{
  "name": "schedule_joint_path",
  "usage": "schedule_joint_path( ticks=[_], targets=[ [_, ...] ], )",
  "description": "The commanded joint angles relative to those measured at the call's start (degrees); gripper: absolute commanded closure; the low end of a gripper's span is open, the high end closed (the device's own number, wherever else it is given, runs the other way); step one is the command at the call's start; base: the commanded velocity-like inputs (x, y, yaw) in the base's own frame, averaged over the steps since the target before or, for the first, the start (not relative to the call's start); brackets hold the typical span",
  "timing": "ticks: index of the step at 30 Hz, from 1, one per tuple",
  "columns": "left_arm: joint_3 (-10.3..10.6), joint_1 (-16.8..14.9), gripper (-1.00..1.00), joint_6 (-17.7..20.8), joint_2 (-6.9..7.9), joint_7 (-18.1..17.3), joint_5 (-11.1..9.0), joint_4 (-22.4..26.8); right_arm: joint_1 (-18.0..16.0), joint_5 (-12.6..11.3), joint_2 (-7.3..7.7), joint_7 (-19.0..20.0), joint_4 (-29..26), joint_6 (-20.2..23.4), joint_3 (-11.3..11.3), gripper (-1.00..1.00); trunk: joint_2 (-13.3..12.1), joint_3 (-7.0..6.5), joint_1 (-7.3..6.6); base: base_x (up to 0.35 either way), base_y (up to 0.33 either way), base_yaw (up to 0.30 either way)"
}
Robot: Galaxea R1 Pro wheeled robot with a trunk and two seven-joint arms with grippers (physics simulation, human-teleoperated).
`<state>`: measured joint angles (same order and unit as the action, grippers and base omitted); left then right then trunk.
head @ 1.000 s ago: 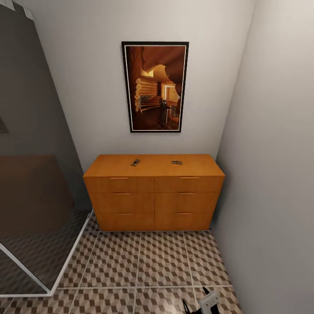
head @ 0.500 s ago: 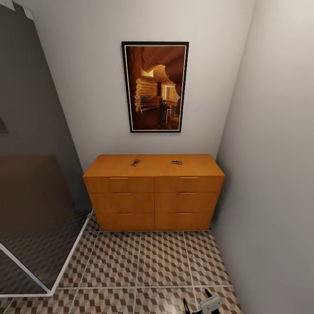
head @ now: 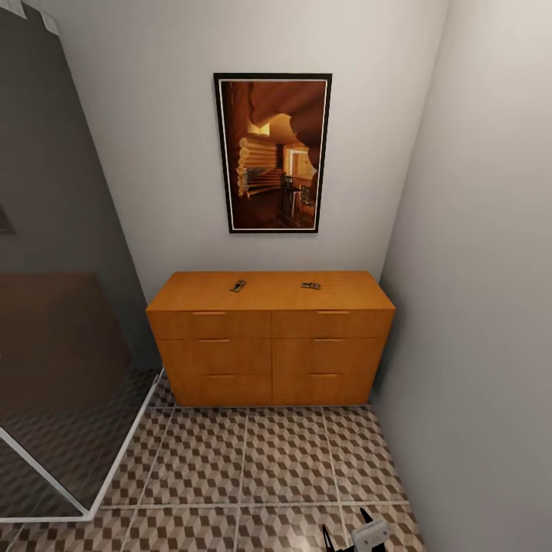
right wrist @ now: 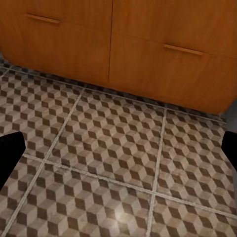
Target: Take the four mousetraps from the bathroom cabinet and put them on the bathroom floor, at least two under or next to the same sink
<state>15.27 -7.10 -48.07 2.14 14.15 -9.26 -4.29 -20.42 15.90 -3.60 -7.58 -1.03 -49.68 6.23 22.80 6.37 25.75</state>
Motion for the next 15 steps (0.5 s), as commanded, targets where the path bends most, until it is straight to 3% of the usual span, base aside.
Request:
schedule_joint_path(
  ticks=[1,15],
  targets=[
    [0.5,-0.1,-1.00,-0.3,-0.03,0.0,-0.5,-0.2,-0.1,0.2,-0.01,-0.6,0.1,-0.1,0.5,-1.00,0.1,0.12,0.03,0.000,0.000,0.000],
    [0.5,-0.1,-1.00,-0.1,-0.03,0.0,-0.5,-0.2,-0.1,0.2,-0.01,-0.6,0.0,-0.1,0.4,-1.00,0.1,0.12,0.03,0.000,0.000,0.000]
  ],
)
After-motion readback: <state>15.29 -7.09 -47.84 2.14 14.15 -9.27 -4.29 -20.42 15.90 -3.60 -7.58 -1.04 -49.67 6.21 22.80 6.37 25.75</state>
